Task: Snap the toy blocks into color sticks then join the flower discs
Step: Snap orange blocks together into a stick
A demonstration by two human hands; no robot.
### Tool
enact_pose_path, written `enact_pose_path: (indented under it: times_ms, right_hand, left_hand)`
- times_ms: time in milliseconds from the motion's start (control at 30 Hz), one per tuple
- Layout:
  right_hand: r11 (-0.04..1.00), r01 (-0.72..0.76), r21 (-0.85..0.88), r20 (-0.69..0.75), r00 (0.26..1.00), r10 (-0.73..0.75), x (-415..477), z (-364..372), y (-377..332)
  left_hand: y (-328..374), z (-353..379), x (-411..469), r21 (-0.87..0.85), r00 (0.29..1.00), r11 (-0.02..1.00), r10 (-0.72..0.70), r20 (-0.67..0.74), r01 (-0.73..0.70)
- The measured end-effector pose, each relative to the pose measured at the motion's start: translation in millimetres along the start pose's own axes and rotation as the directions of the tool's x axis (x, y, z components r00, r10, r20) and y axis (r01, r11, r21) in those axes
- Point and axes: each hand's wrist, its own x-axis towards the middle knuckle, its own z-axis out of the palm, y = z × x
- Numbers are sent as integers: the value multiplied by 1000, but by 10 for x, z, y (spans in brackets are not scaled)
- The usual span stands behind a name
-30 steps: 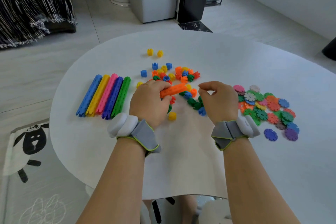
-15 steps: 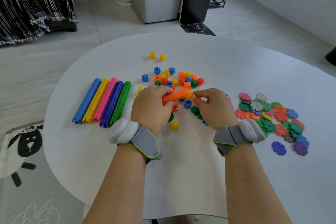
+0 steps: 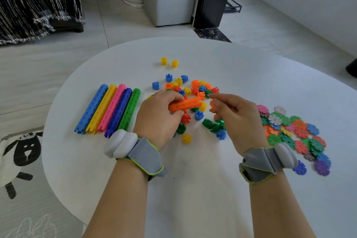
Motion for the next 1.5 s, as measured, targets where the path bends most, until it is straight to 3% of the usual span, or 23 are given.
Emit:
enact_pose_path:
  times_ms: [200, 500, 867, 933, 1033, 1133, 1267, 1500]
  right_hand:
    - [974, -68, 216, 8, 998, 68, 25, 78, -15]
    - [953, -100, 286, 37, 995, 93, 7, 221, -62]
    - [996, -38, 86, 53, 998, 33, 34, 374, -82]
    - [1000, -5, -14, 5, 1000, 5, 80, 412, -73]
    - [952, 60, -299, -115, 989, -98, 176, 452, 11]
    - [881, 6, -473, -191, 975, -110, 294, 455, 112]
    - [786, -124, -606, -196, 981, 4, 426, 485, 190]
    - [739, -199, -644, -197, 976, 91, 497, 551, 179]
  left_hand:
    - [22, 8, -6, -30, 999, 999, 13, 42, -12]
    - [16, -31, -32, -80, 996, 995, 62, 66, -57]
    - [-24, -64, -49, -63, 999, 998, 31, 11, -31]
    - [-26, -48, -29, -78, 1000, 997, 8, -20, -10]
    - [-48, -31, -6, -49, 999, 998, -27, -40, 25]
    - [-83, -51, 22, -35, 996, 997, -74, -58, 72]
    - [-114, -68, 53, -30, 994, 995, -93, -56, 91]
    - [-144, -76, 72, -22, 995, 995, -96, -31, 95]
